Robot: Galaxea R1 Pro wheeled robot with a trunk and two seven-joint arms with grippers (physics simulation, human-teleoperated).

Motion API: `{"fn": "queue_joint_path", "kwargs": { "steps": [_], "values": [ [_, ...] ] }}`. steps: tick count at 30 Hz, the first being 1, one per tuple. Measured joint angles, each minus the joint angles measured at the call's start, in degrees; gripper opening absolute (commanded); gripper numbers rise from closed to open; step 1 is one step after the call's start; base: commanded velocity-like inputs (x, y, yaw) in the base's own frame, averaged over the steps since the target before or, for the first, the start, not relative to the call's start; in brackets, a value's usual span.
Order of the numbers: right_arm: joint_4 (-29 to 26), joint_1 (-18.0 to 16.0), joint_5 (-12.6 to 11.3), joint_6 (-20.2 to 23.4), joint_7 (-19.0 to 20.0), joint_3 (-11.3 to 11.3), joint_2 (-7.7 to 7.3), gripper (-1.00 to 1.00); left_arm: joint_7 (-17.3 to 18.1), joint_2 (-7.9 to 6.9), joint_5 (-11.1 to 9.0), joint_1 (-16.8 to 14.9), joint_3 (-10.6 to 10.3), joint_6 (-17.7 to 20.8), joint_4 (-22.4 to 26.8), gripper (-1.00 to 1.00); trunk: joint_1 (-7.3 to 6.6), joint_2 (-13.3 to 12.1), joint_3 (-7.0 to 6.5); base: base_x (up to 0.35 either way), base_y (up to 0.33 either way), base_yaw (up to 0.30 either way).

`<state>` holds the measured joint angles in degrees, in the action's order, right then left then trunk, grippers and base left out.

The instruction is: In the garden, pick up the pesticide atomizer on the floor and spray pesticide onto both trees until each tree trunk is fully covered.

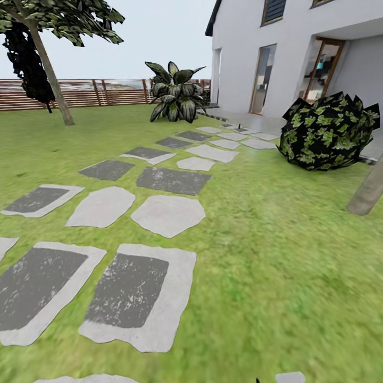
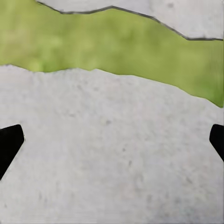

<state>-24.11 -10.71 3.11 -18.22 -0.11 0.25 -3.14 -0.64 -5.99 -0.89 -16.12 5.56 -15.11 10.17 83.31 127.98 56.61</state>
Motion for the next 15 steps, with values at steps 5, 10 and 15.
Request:
{"fn": "queue_joint_path", "kwargs": {
  "steps": [5,10,15],
  "values": [
    [0.0,0.0,0.0,0.0,0.03,0.0,0.0,1.0,-0.01,0.0,0.01,0.03,0.0,0.0,0.0,1.0,0.0,0.0,0.0,0.294,0.19,0.0],
    [0.0,-0.02,0.0,0.0,0.02,0.0,0.0,1.0,0.0,0.01,0.01,0.0,0.0,0.0,0.0,1.0,0.0,0.0,0.0,0.294,0.189,0.0],
    [-0.02,-0.01,0.0,0.0,-0.02,0.0,0.0,1.0,0.0,0.01,0.06,0.03,0.0,0.0,0.0,1.0,0.0,0.0,0.0,0.294,0.189,0.0]
  ]
}}
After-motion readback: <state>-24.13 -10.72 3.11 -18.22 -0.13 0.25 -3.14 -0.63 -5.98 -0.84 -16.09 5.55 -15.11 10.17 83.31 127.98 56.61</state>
